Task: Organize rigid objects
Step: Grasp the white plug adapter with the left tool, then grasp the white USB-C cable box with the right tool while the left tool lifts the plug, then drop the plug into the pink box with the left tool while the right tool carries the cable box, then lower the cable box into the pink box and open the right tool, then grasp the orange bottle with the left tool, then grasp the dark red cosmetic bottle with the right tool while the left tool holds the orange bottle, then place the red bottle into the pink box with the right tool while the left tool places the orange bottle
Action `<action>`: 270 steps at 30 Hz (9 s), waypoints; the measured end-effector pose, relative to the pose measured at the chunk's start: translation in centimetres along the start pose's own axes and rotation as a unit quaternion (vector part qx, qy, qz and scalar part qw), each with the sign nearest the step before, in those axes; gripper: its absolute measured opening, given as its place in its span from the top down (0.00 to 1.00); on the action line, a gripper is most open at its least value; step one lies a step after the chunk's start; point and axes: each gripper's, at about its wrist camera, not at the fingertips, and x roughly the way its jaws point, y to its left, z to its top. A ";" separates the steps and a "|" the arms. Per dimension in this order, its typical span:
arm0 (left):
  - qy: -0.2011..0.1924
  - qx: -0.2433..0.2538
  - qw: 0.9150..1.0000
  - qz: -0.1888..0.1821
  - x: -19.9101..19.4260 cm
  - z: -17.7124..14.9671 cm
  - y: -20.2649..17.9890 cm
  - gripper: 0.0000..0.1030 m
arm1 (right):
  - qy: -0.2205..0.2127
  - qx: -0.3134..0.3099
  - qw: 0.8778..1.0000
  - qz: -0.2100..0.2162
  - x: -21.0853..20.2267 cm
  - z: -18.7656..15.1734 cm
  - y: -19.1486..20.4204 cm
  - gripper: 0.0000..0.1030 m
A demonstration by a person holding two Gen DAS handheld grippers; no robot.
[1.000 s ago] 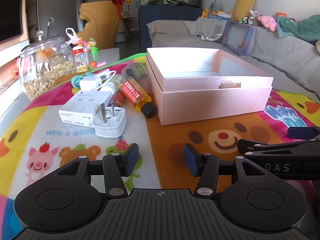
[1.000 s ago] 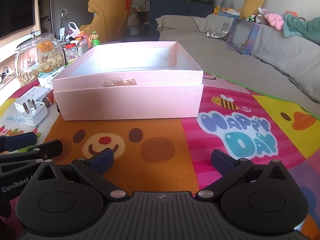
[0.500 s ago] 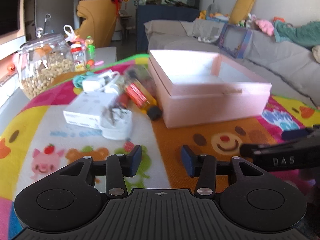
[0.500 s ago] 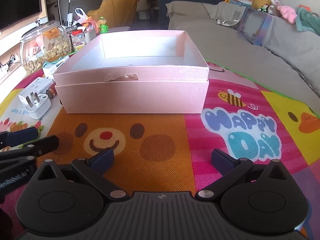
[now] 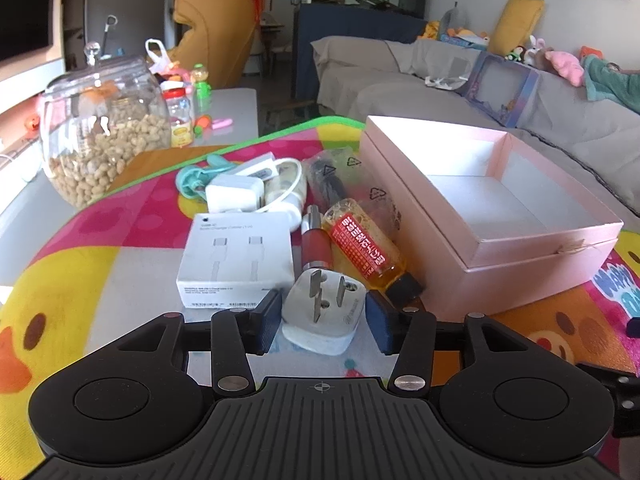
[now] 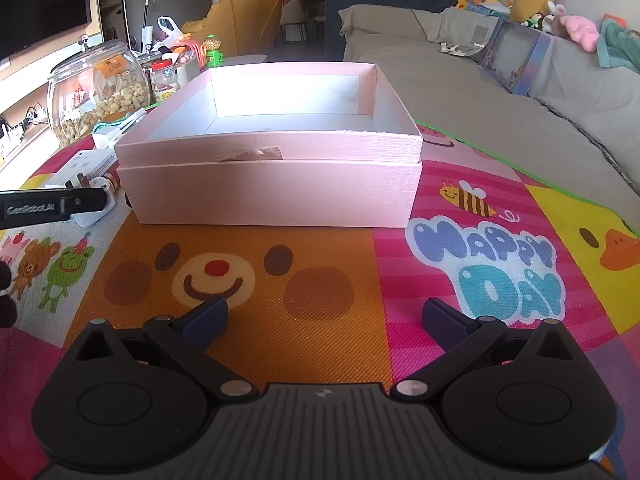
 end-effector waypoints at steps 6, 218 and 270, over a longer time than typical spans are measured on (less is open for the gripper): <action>-0.015 0.042 0.999 -0.008 -0.4 -1.1 -0.5 0.56 | -0.008 0.010 1.000 0.000 -0.1 -0.1 -0.1 0.00; 0.008 0.004 0.999 -0.045 -8.4 -5.5 4.3 0.69 | -0.038 -0.090 0.987 0.129 -1.5 2.1 9.3 0.24; 0.028 -0.063 0.994 -0.082 -4.7 0.3 6.5 0.69 | -0.128 0.038 0.989 0.065 -4.6 11.0 -1.0 0.24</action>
